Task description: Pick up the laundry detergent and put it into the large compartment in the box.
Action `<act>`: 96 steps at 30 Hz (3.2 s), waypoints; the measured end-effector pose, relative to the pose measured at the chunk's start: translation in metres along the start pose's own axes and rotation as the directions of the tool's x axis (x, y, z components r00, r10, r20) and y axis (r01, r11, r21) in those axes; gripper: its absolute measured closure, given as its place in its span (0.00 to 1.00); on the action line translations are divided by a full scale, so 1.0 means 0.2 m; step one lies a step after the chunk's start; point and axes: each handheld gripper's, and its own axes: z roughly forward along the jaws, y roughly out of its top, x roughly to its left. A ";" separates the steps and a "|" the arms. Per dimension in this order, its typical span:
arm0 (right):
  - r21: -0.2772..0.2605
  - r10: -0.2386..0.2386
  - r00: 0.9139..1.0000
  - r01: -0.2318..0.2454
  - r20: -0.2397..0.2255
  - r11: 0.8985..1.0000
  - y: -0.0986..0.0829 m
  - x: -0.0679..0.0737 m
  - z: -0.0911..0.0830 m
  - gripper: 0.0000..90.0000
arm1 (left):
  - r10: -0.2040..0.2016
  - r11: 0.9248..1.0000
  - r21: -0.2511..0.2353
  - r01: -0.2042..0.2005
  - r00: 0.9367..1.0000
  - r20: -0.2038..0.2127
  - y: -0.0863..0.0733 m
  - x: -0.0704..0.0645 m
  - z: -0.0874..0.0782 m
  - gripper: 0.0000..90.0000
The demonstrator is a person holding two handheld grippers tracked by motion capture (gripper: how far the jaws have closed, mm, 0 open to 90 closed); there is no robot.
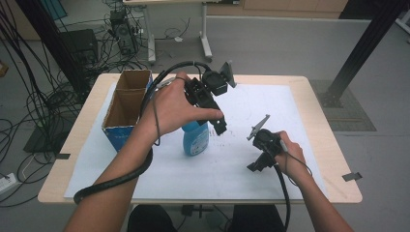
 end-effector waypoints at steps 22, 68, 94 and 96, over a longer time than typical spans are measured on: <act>0.007 -0.003 1.000 0.003 0.003 1.000 0.00 0.00 0.00 0.07 | -0.069 0.997 -0.033 0.067 0.996 -0.058 -0.03 0.19 0.02 0.09; 0.016 -0.003 1.000 0.003 -0.002 1.000 0.00 0.00 0.02 0.06 | -0.096 0.995 -0.003 0.096 0.994 -0.052 -0.11 0.30 0.42 0.08; 0.009 0.005 1.000 -0.005 -0.001 1.000 -0.01 0.00 0.02 0.06 | -0.086 0.996 -0.026 0.084 0.994 -0.069 -0.13 0.34 0.54 0.09; 0.011 0.004 1.000 -0.004 0.000 1.000 -0.01 0.00 0.02 0.06 | -0.086 0.996 -0.026 0.084 0.994 -0.071 -0.14 0.34 0.54 0.09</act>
